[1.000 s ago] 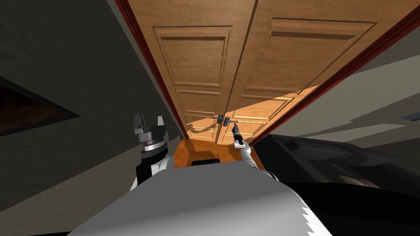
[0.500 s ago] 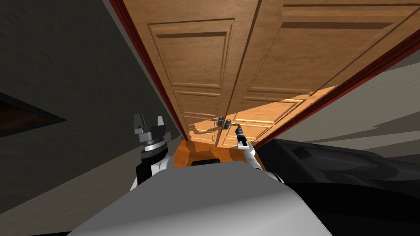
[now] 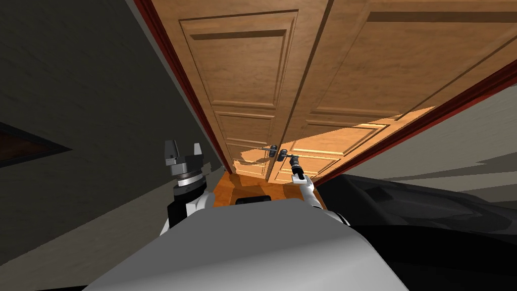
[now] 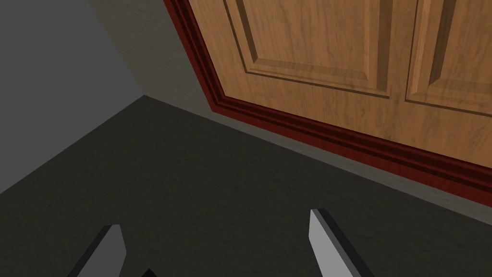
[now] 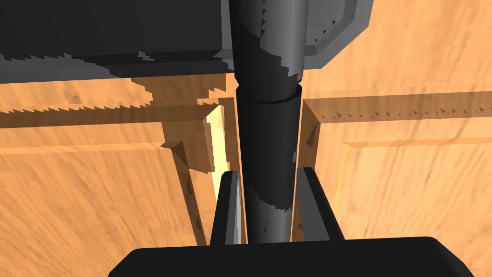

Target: Pull the door open

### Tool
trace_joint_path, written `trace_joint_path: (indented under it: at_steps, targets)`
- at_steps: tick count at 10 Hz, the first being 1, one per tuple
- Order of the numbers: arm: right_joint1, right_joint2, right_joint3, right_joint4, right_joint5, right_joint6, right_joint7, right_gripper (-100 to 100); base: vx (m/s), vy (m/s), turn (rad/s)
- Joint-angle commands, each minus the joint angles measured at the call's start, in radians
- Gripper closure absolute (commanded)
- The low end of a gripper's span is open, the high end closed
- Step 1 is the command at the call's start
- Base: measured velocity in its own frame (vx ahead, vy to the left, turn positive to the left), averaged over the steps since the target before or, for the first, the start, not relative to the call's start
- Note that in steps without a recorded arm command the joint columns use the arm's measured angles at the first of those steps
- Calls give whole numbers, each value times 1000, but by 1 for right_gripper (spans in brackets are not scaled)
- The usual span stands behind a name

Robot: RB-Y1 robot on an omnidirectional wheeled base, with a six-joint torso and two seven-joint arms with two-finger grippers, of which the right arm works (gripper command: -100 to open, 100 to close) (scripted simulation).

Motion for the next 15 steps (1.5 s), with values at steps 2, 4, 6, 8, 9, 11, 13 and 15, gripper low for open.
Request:
trace_joint_path:
  at_steps: [2,4,6,8,9,11,13,15]
  targets:
    - [3,1,0,2,0,1,1,100,-14,0,1]
    - [8,-10,13,3,1,-5,-14,100,-48,-9,55]
    - [13,-22,27,3,2,-12,-30,100,-180,-61,132]
    - [19,-40,53,3,4,-24,-57,100,-206,-76,153]
    - [22,-50,67,3,5,-31,-71,100,-198,-62,170]
    - [29,-69,95,3,8,-44,-100,100,-214,-91,213]
    - [34,-85,119,3,10,-55,-124,100,-199,-81,167]
    - [42,-96,114,-5,8,-47,-128,100,-154,-86,119]
